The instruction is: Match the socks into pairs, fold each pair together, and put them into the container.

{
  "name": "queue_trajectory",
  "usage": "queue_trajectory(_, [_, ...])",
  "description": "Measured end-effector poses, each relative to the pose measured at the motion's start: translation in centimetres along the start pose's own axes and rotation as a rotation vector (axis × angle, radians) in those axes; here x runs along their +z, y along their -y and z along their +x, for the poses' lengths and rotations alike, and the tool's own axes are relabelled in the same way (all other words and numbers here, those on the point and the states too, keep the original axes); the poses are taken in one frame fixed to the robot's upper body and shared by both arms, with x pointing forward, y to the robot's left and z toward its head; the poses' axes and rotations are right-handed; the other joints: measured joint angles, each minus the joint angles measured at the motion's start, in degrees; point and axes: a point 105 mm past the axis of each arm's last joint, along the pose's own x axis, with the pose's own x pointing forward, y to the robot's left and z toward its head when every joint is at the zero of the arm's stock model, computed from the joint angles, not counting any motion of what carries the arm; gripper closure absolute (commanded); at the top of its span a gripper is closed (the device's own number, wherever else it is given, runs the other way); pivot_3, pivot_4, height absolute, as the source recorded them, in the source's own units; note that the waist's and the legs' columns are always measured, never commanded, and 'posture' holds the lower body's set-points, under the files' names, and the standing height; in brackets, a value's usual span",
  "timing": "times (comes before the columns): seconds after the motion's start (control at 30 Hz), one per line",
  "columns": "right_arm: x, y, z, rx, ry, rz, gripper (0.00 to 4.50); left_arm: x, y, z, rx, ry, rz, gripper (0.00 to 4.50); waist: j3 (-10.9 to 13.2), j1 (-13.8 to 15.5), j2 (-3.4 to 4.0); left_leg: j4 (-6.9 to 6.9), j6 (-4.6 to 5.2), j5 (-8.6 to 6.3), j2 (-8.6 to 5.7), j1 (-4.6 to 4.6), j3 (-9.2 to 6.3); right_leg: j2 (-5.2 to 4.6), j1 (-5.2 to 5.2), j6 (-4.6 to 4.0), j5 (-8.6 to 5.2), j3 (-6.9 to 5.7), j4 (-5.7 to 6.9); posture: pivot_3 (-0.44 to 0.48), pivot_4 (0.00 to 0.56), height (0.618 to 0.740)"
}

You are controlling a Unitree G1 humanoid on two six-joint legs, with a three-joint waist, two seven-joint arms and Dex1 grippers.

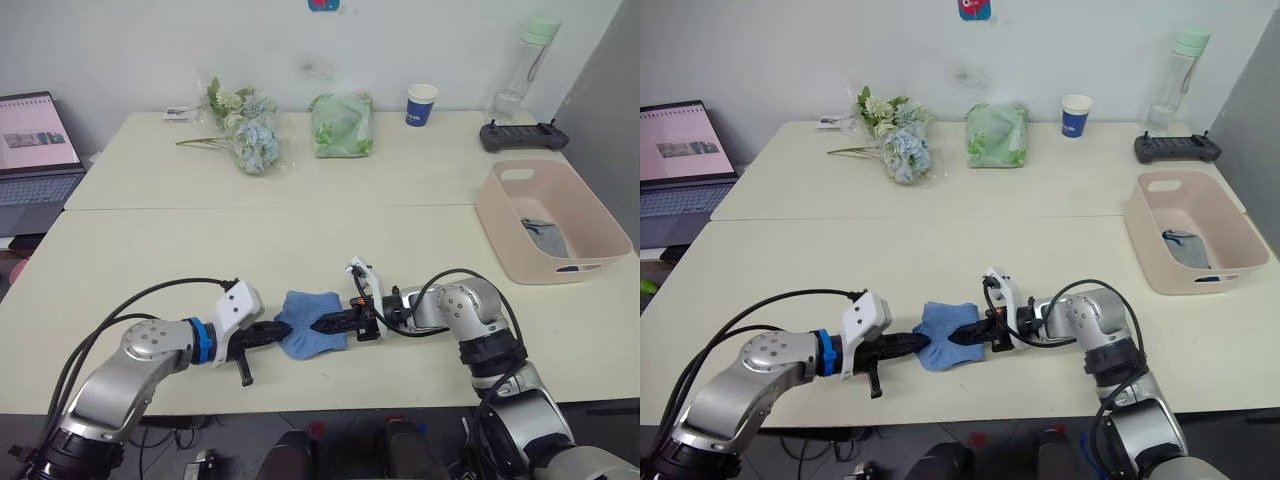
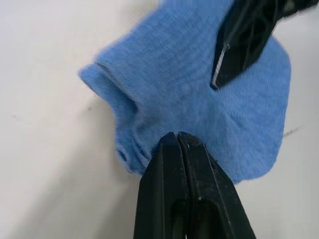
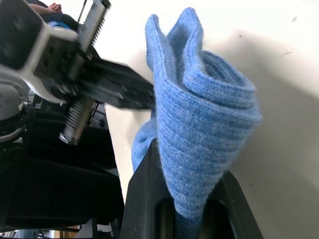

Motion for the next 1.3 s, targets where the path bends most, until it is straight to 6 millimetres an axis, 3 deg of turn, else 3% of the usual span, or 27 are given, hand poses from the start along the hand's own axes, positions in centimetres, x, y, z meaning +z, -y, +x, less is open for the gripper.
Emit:
queue_trajectory(0.13, [2.9, -0.4, -4.0, -0.033, 0.131, -0.123, 4.50, 4.9, -1.5, -1.2, 0.012, 0.157, -0.023, 2.63, 0.02, 0.33, -0.03, 0.11, 0.00, 0.00, -0.07, -0.21, -0.12, -0.02, -0.06, 0.01, 0.00, -0.12, -0.05, 0.000, 0.150, 0.740])
queue_trajectory(0.23, [6.9, -0.9, -8.2, -0.141, 0.253, -0.276, 4.50, 11.2, -2.2, -1.1, 0.013, 0.343, 0.036, 1.61, 0.05, 0.55, -0.06, 0.26, -0.20, 0.12, -0.14, -0.47, -0.12, 0.00, -0.21, 0.11, 0.07, -0.17, -0.02, 0.000, 0.150, 0.740])
queue_trajectory(0.37, [11.4, -1.3, -13.8, -0.345, 0.381, -0.474, 4.50, 16.1, -2.1, 0.2, 0.004, 0.474, 0.096, 0.27, 0.05, 0.26, -0.07, 0.21, -0.24, 0.14, -0.13, -0.54, -0.05, -0.02, -0.26, 0.11, 0.06, -0.13, -0.11, 0.000, 0.150, 0.740])
queue_trajectory(0.4, [11.8, -1.2, -14.5, -0.378, 0.392, -0.491, 4.50, 16.5, -2.1, 0.5, -0.002, 0.484, 0.099, 0.15, 0.05, 0.26, -0.08, 0.21, -0.24, 0.14, -0.14, -0.56, -0.03, -0.03, -0.30, 0.11, 0.06, -0.11, -0.09, 0.000, 0.150, 0.740])
queue_trajectory(0.53, [15.2, -0.2, -24.1, -0.831, 0.452, -0.770, 4.50, 21.0, -0.5, 4.7, -0.061, 0.590, 0.171, 0.06, 0.11, 0.84, -0.17, 0.25, -0.23, 0.16, -0.23, -0.70, 0.10, -0.01, -0.36, 0.13, 0.06, -0.10, -0.15, 0.000, 0.150, 0.740])
queue_trajectory(0.57, [15.6, 0.0, -25.5, -0.907, 0.448, -0.822, 4.50, 21.6, -0.1, 5.1, -0.074, 0.606, 0.180, 0.06, 0.11, 0.83, -0.18, 0.24, -0.23, 0.16, -0.21, -0.69, 0.14, -0.01, -0.36, 0.13, 0.06, -0.08, -0.17, 0.000, 0.150, 0.740])
queue_trajectory(0.67, [16.0, 1.1, -30.0, -1.197, 0.302, -1.068, 4.50, 23.3, 0.7, 7.0, -0.100, 0.644, 0.204, 0.06, 0.12, 0.49, -0.18, 0.21, -0.23, 0.16, -0.16, -0.68, 0.37, 0.01, -0.45, 0.15, 0.05, 0.06, -0.08, 0.000, 0.150, 0.740])
queue_trajectory(0.77, [15.1, 2.1, -33.9, -1.411, 0.033, -1.281, 4.50, 24.1, 0.9, 8.5, -0.105, 0.663, 0.212, 0.06, 0.13, 0.11, -0.15, 0.18, -0.23, 0.19, -0.10, -0.65, 0.59, 0.03, -0.52, 0.15, 0.05, 0.13, -0.02, 0.000, 0.150, 0.740])
queue_trajectory(0.83, [14.5, 2.4, -35.1, -1.456, -0.097, -1.356, 4.50, 23.9, 0.8, 9.0, -0.106, 0.661, 0.214, 0.06, 0.13, -0.39, -0.15, 0.13, -0.23, 0.19, -0.02, -0.56, 0.70, 0.02, -0.53, 0.15, 0.05, 0.34, 0.02, 0.000, 0.150, 0.740])
queue_trajectory(0.93, [13.4, 4.0, -35.4, -1.452, -0.247, -1.397, 4.50, 23.6, 1.1, 9.4, -0.122, 0.649, 0.225, 0.06, 0.13, -0.71, -0.16, 0.15, -0.23, 0.19, 0.02, -0.46, 0.94, 0.05, -0.52, 0.15, 0.06, 0.53, 0.10, 0.000, 0.150, 0.740])
queue_trajectory(1.1, [11.5, 7.0, -33.7, -1.368, -0.391, -1.380, 4.50, 23.6, 1.4, 9.6, -0.143, 0.648, 0.230, 0.06, 0.14, -0.40, -0.16, 0.15, -0.21, 0.18, -0.04, -0.47, 1.12, 0.07, -0.66, 0.29, 0.14, 0.92, 0.05, 0.000, 0.150, 0.740])
queue_trajectory(1.3, [9.4, 9.1, -32.3, -1.271, -0.567, -1.385, 4.50, 23.4, 1.6, 9.8, -0.148, 0.650, 0.219, 0.06, 0.14, 0.16, -0.16, 0.17, -0.18, 0.19, -0.12, -0.56, 1.22, 0.08, -0.80, 0.43, 0.22, 1.11, 0.01, 0.000, 0.150, 0.740])
